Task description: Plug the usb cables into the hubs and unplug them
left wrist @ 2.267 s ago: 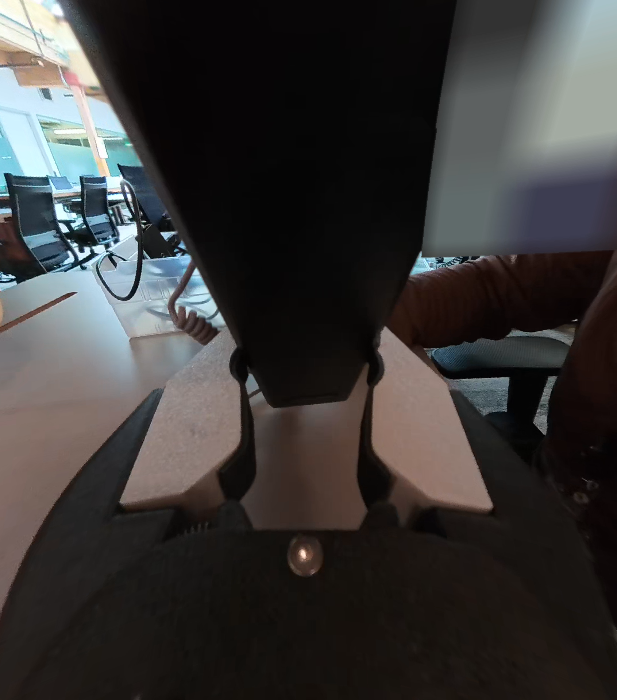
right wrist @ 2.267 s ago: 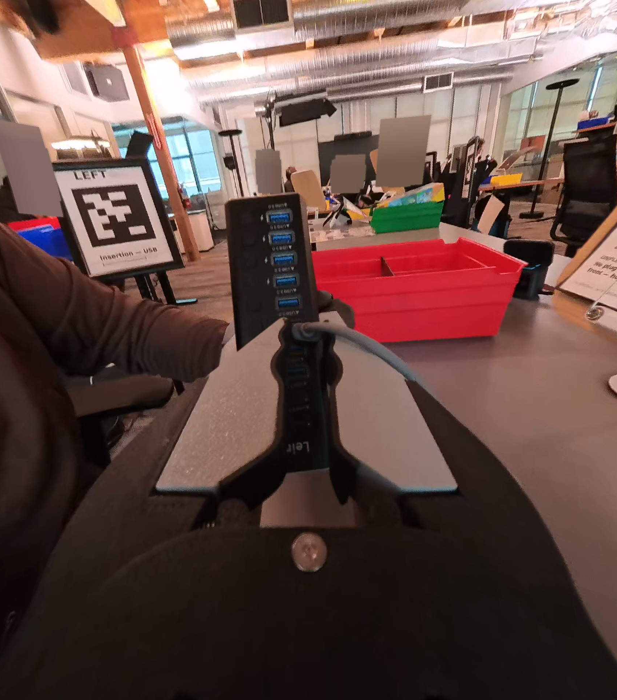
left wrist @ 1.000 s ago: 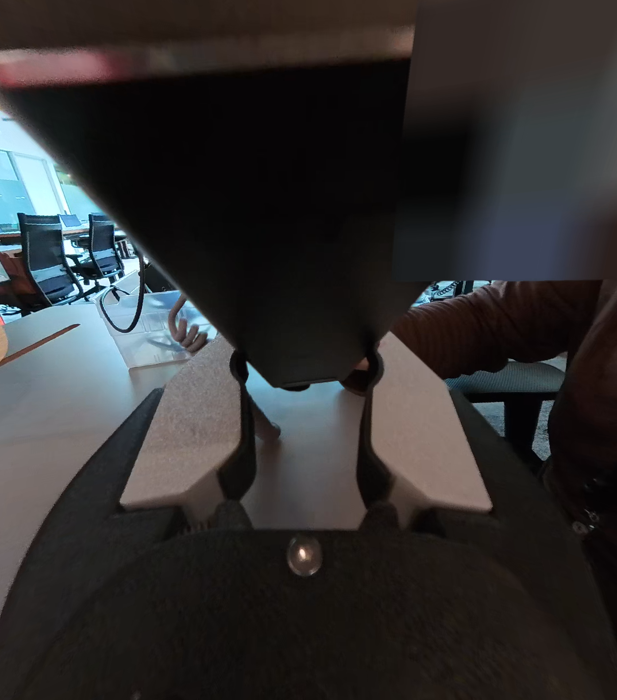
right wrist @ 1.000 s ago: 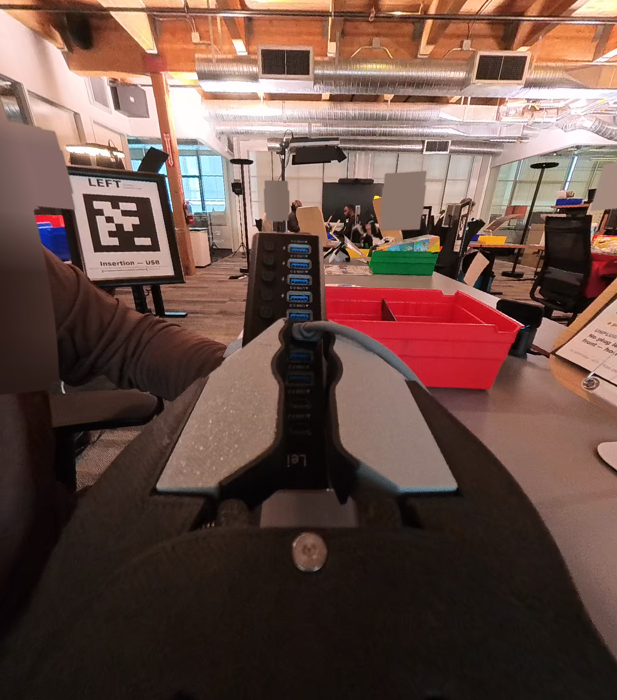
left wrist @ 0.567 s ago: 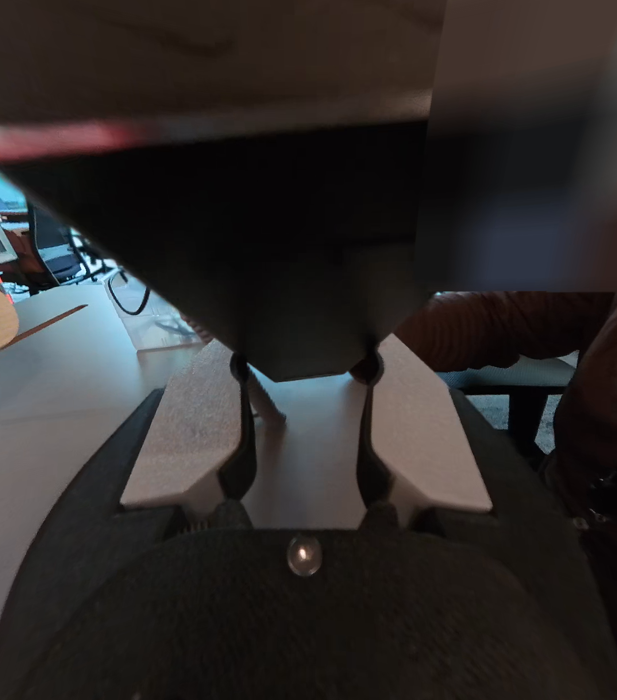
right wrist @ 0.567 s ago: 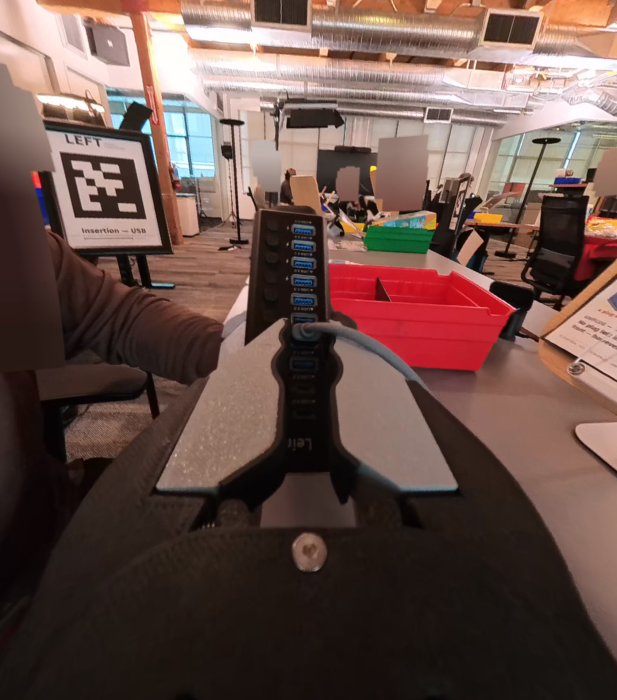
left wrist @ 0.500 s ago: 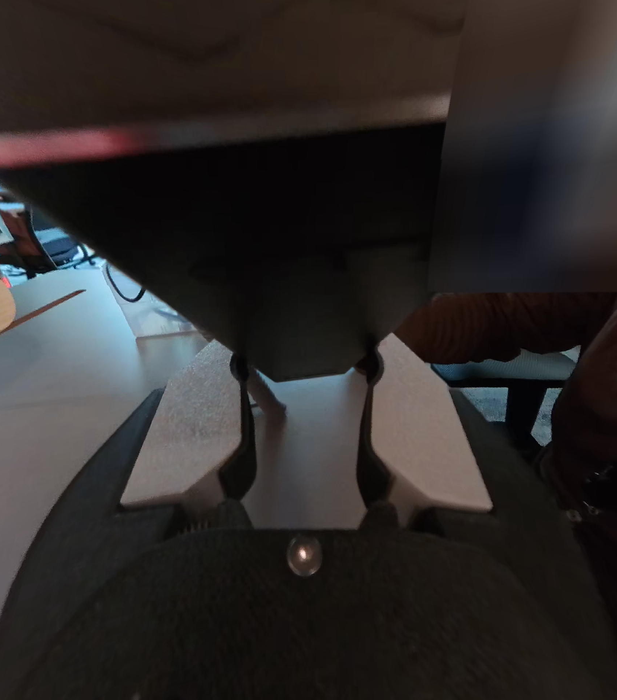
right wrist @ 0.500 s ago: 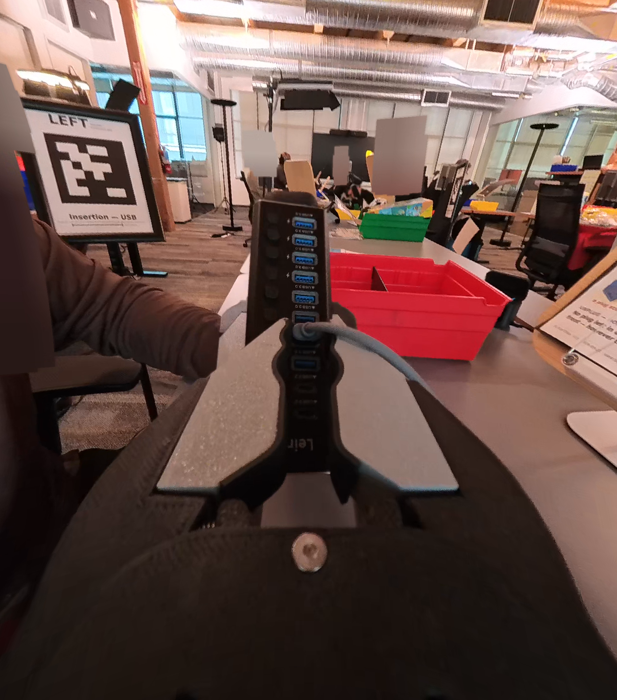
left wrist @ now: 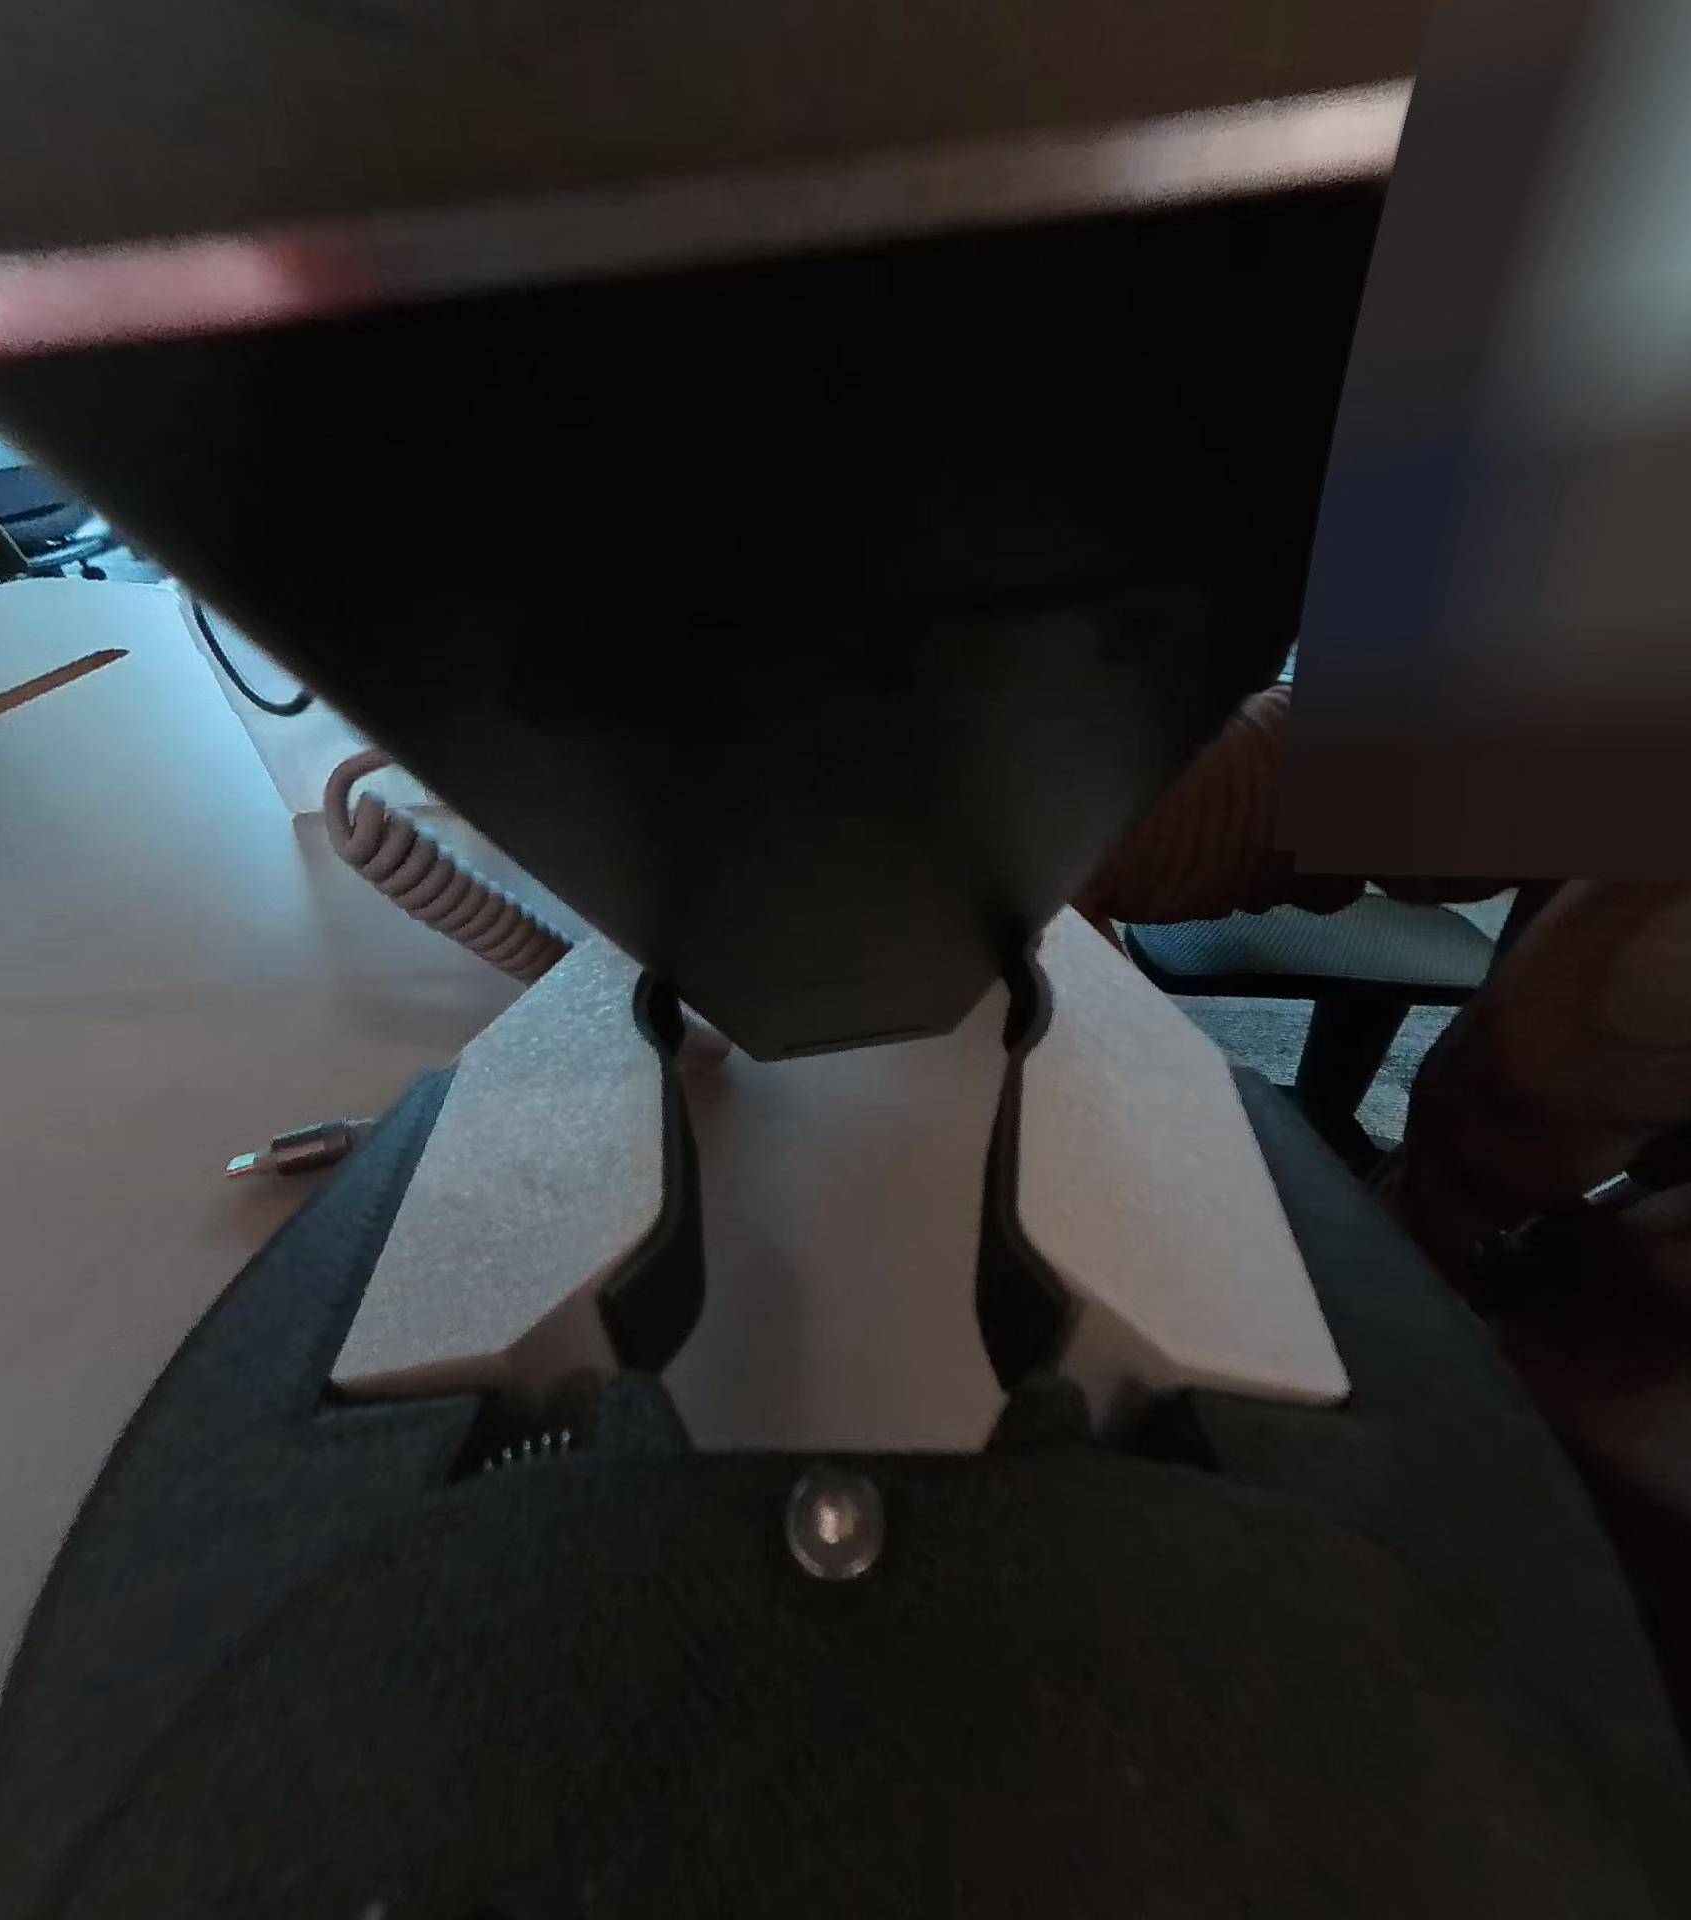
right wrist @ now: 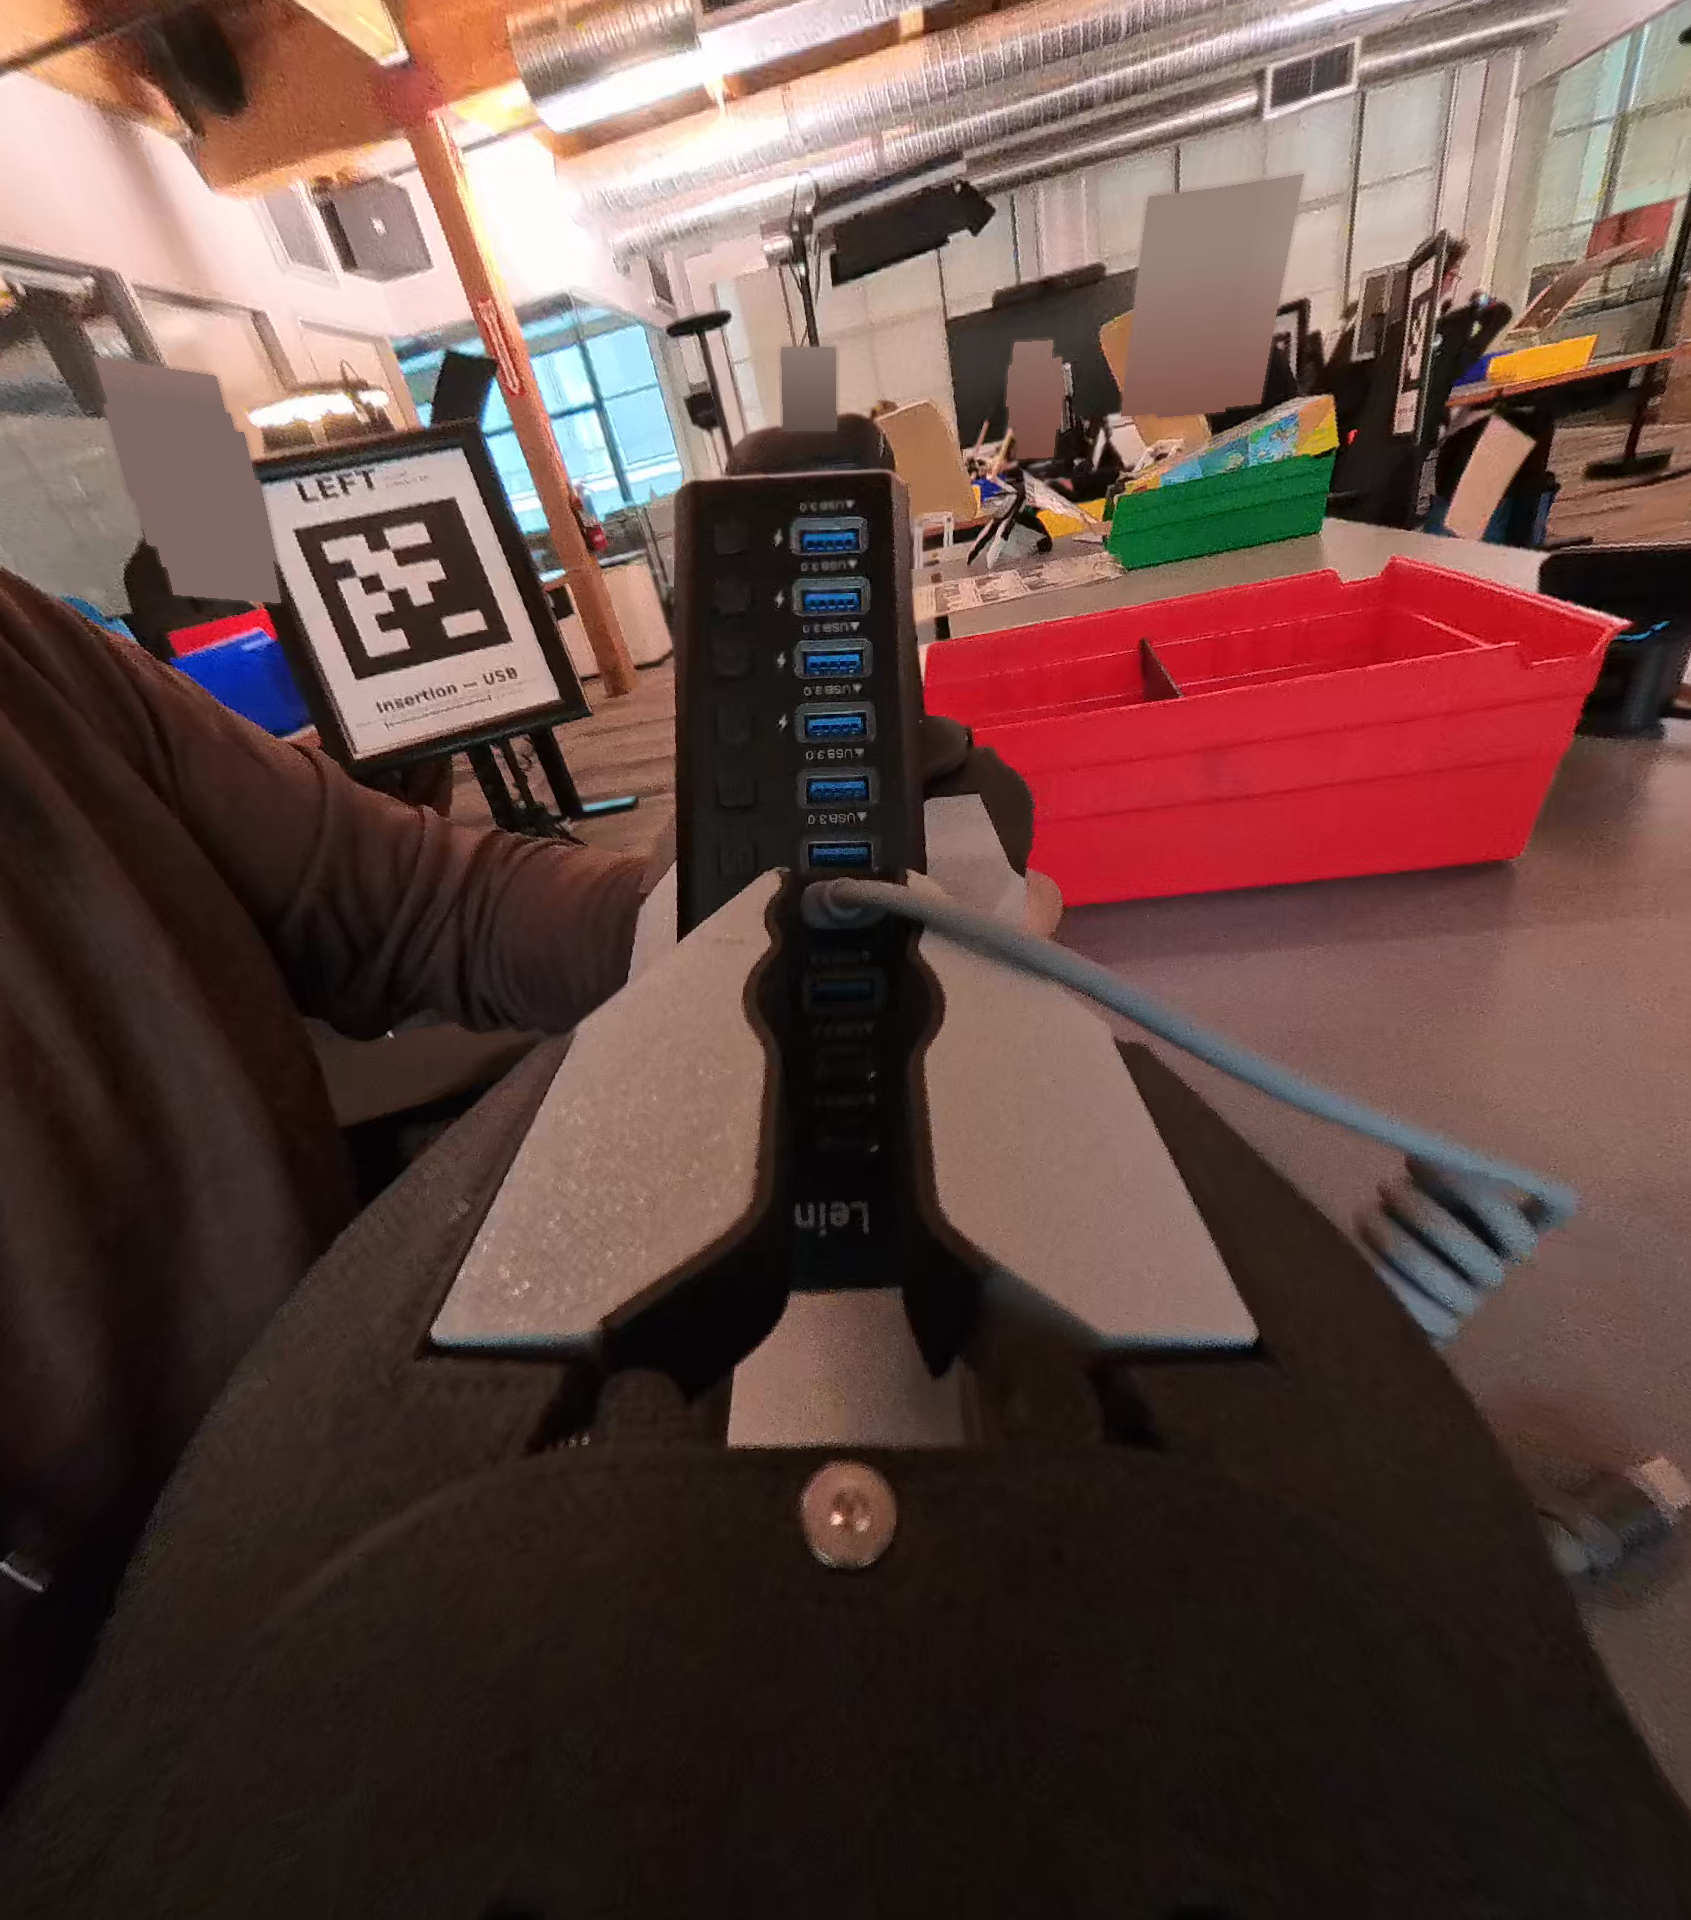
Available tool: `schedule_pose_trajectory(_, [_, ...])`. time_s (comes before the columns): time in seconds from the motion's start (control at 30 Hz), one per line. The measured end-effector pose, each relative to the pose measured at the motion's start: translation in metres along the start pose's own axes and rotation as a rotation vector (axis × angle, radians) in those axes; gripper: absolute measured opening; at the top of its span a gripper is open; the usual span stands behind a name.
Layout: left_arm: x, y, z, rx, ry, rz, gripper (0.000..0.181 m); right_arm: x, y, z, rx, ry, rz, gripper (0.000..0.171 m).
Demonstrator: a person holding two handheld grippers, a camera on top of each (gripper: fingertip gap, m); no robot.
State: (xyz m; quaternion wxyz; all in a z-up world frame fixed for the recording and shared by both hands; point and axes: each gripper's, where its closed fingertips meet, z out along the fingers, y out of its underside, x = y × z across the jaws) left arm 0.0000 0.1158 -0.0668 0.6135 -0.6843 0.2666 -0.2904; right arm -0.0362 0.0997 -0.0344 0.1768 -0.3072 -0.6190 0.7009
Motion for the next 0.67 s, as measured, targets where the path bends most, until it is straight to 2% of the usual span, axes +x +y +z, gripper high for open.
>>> schedule_pose_trajectory(0.17, [-0.006,-0.006,0.001,0.043,-0.021,-0.009,0.062,0.004,-0.007,-0.001,0.056,-0.008,0.037,0.014])
schedule_pose_trajectory(0.3, [-0.007,-0.004,0.003,0.031,-0.048,0.046,0.062,0.003,-0.006,-0.008,0.006,0.001,-0.014,0.015])
schedule_pose_trajectory(0.53, [-0.015,0.010,0.005,-0.042,-0.107,0.076,0.063,-0.003,0.004,-0.007,-0.020,-0.011,-0.058,0.052])
schedule_pose_trajectory(0.67, [-0.018,0.031,0.011,-0.161,-0.112,0.024,0.062,0.005,0.024,0.003,-0.135,0.052,-0.084,0.075])
